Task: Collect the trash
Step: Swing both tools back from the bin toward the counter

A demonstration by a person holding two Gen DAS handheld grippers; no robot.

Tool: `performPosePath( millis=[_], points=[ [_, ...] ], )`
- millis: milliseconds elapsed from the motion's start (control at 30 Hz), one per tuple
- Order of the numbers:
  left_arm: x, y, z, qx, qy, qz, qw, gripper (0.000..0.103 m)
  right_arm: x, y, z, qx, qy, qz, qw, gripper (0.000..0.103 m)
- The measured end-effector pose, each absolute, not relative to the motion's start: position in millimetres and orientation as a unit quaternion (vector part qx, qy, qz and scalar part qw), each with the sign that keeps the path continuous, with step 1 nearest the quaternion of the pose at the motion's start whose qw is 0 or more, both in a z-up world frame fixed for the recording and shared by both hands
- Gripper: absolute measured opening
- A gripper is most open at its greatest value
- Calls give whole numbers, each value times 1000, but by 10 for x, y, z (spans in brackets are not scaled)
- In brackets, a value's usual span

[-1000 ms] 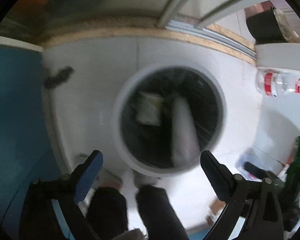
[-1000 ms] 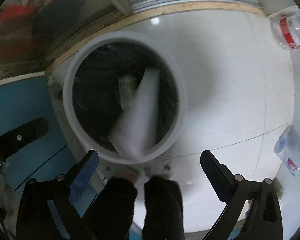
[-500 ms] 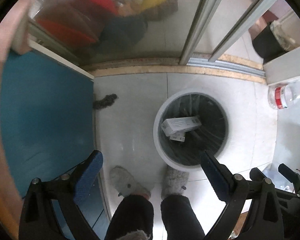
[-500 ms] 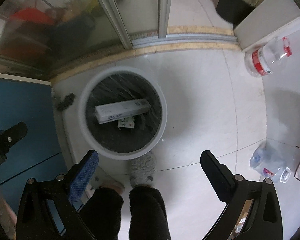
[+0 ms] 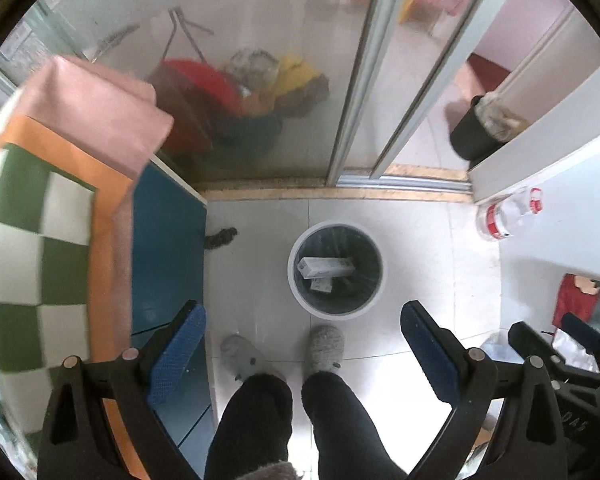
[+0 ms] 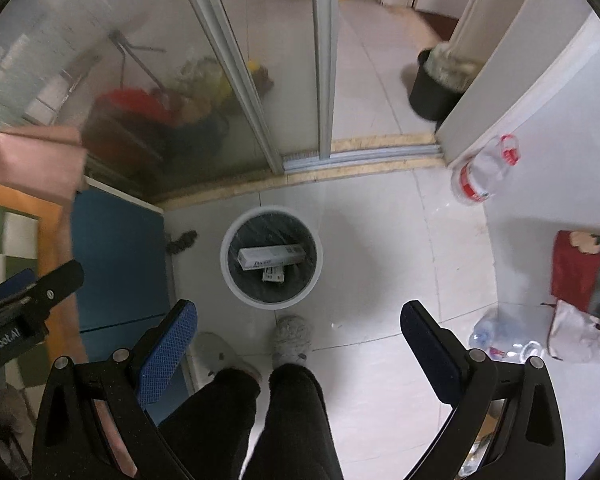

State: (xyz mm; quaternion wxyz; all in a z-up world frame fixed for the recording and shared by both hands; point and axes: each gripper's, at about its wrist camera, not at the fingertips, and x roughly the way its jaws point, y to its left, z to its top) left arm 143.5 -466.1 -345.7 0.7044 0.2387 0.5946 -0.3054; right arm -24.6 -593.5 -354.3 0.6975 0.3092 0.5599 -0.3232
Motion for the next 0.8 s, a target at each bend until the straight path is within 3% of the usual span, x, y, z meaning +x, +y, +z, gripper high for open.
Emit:
performPosePath(
  millis=[267,567,800],
  points=[
    [1260,-4446,-2566,205,570,-324,727,99,-465,-5811,-2530,296,531,-330,722,103],
    [1510,-4043,-2047,156,555,-331,747,103,-157,-5457,-1940,295,514,-301,747,103],
    [2104,-2857,-1575,89,523,-242,813,103,765,-4566,-1645,243,527,-207,788,103]
  ],
)
